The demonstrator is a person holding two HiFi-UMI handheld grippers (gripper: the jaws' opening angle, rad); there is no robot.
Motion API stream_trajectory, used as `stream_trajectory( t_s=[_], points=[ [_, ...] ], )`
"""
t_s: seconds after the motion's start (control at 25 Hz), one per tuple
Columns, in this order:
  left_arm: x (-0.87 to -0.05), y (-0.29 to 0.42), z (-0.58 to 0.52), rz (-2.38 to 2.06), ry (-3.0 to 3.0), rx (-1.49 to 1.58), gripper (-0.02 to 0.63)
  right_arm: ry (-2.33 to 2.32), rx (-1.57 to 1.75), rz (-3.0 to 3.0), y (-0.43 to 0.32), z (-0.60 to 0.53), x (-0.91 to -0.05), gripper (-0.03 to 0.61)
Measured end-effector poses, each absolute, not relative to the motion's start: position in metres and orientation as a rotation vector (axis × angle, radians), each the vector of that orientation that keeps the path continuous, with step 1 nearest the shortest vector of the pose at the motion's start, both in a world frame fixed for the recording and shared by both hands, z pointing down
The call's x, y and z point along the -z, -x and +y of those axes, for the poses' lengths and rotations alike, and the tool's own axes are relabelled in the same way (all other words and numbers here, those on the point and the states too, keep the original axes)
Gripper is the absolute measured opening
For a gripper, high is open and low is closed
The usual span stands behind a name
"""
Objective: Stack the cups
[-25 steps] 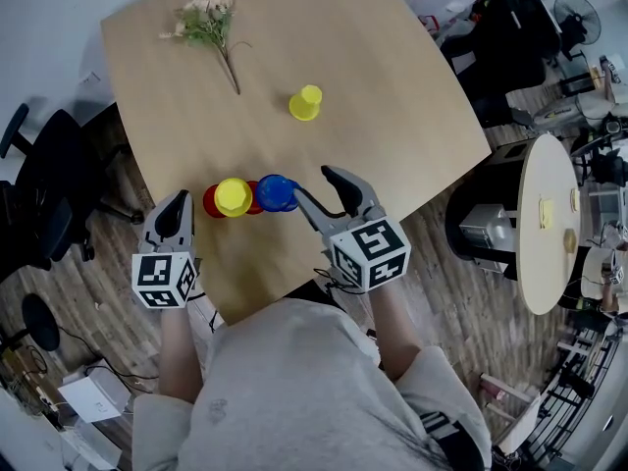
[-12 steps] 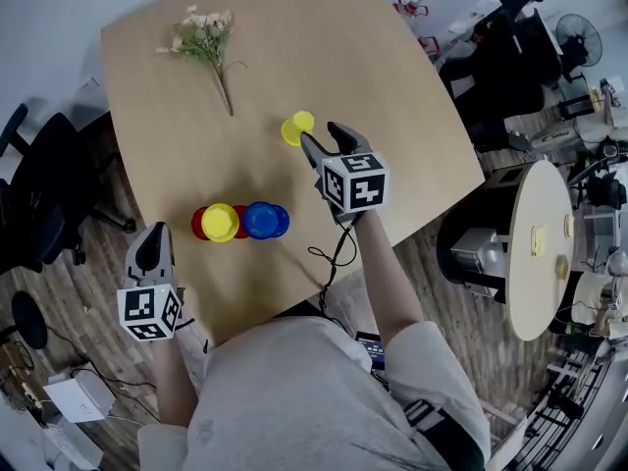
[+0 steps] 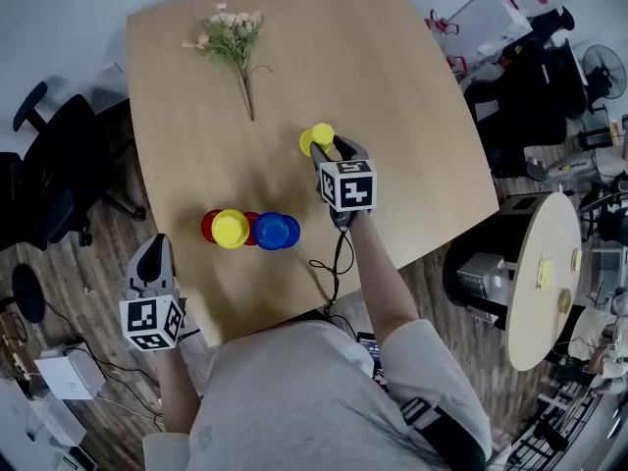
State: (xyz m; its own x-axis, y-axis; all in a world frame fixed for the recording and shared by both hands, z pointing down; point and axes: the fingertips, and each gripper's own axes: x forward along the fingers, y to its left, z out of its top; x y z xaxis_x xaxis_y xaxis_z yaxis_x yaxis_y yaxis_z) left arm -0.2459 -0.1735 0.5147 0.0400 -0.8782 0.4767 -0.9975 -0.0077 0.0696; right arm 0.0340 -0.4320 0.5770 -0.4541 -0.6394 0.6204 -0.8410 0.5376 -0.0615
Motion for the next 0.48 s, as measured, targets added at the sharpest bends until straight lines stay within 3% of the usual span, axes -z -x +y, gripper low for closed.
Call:
stream_trajectory(
  t_s=[0.48],
  points=[
    [-0.505, 0.217, -0.202, -1.756, -2.143, -0.402, 0.016, -1.150, -0.484, -2.497, -0.017, -0.344, -0.468, 0.204]
  ],
)
